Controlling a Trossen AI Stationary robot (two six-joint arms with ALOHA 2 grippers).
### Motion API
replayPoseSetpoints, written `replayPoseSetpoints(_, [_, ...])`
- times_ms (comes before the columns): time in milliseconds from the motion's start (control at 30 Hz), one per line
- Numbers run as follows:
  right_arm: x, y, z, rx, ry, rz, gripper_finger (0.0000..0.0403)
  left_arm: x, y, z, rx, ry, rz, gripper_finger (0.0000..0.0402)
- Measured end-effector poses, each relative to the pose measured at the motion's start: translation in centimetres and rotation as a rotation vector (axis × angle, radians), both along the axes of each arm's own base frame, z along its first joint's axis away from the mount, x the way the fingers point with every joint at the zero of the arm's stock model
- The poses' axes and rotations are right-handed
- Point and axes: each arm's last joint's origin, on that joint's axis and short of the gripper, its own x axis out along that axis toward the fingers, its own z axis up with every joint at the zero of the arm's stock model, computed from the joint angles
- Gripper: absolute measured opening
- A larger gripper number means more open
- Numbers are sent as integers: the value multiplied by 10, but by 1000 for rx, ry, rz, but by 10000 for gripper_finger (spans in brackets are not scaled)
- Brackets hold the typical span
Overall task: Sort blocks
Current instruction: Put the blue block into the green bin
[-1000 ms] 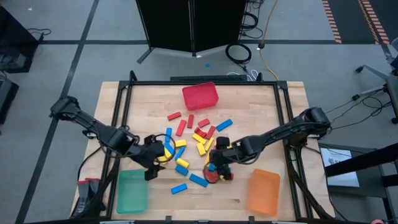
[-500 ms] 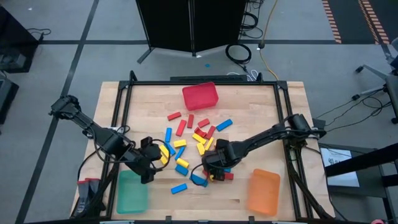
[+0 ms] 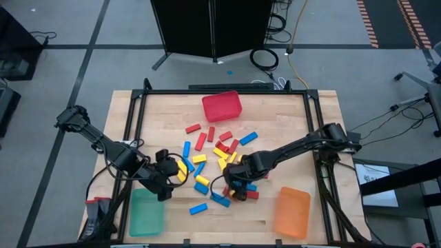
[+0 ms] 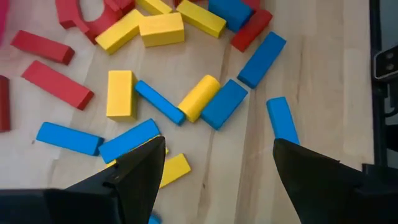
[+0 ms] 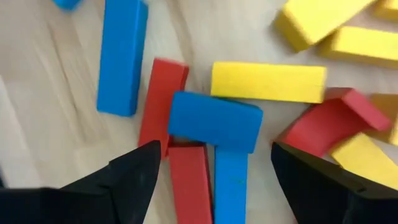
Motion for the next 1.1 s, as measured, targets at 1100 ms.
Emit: replayPoseSetpoints(1100, [12,-6,1,86,-73,-151,363,1,2,0,74,-32,17,303])
